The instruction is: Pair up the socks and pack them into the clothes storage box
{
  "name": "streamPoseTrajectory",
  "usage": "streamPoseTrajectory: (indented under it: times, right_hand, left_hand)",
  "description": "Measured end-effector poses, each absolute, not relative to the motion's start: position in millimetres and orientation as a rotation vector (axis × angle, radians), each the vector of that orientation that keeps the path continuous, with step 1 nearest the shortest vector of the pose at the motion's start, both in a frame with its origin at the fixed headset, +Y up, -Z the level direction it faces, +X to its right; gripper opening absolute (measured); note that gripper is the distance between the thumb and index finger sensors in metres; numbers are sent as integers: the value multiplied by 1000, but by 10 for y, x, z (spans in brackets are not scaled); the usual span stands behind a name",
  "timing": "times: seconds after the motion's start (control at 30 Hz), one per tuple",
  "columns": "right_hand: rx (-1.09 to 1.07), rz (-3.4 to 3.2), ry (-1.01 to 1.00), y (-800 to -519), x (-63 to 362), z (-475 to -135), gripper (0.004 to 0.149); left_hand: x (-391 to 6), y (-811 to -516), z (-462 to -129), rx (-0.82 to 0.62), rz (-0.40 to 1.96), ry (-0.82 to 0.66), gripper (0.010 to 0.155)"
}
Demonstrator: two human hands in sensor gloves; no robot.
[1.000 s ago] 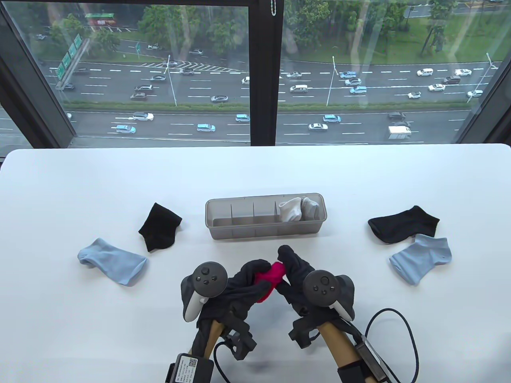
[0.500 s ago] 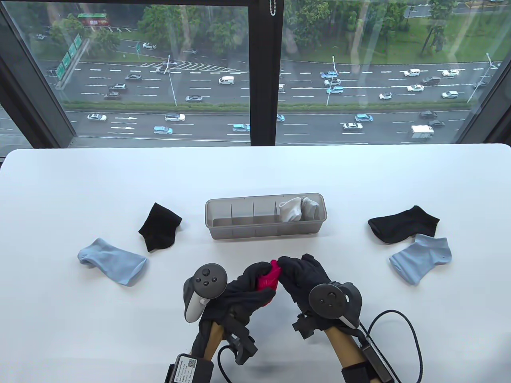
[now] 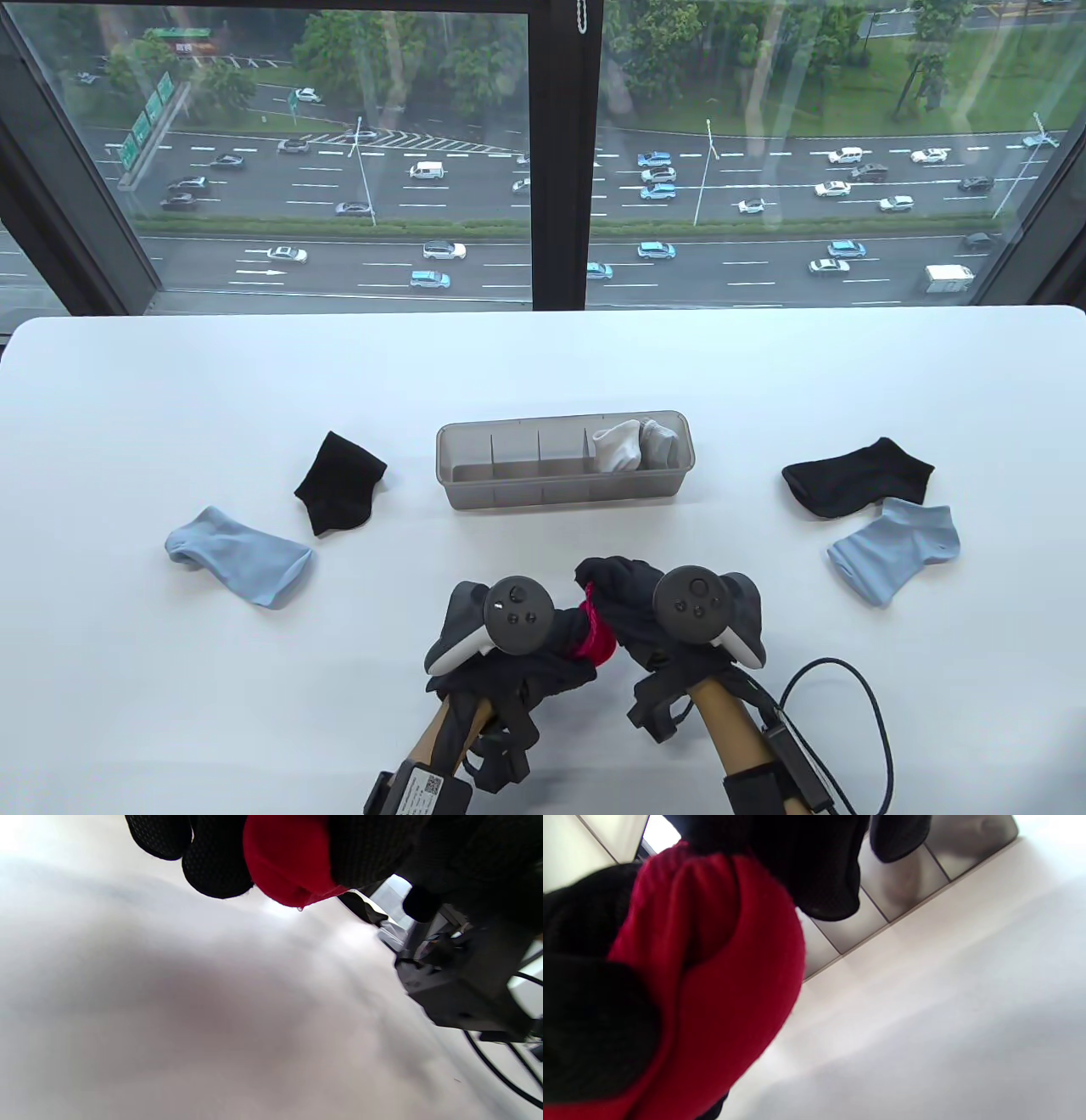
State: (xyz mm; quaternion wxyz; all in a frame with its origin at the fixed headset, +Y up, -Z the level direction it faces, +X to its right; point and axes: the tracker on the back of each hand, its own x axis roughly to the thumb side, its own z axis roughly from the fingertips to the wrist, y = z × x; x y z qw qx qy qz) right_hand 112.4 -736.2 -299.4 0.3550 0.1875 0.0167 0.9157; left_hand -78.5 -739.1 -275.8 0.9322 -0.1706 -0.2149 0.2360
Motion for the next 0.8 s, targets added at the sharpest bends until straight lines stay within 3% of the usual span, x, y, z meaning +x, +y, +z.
streamPoseTrajectory:
  times: [0.13, 0.23, 0.3, 0.4, 0.57, 0.7, 0.8]
  right_hand:
    - [369, 2318, 106, -7386, 1215, -2990, 62]
    - [432, 2266, 398, -7470, 1216, -2987, 78]
    - [456, 2144, 453, -7533, 1202, -3008, 70]
    - [442, 2007, 432, -7554, 1236, -3029, 51]
    - [440, 1973, 340, -7465, 1194, -3029, 46]
    - [358, 2001, 205, -7472, 1251, -3001, 45]
    - [389, 2025, 208, -7447, 1224, -2987, 47]
  left_hand:
    - [-862, -7325, -2746, -162, 526, -356, 49]
    - [-889, -7283, -2733, -88, 571, -366, 49]
    - [-898, -7288, -2719, -103, 568, -386, 49]
    - [-1043, -7263, -2748, -1, 734, -321, 39]
    - [-1158, -7223, -2766, 93, 823, -235, 43]
    - [-1184, -7248, -2761, 38, 755, -235, 78]
    - [-1116, -7339, -2793, -171, 631, -284, 88]
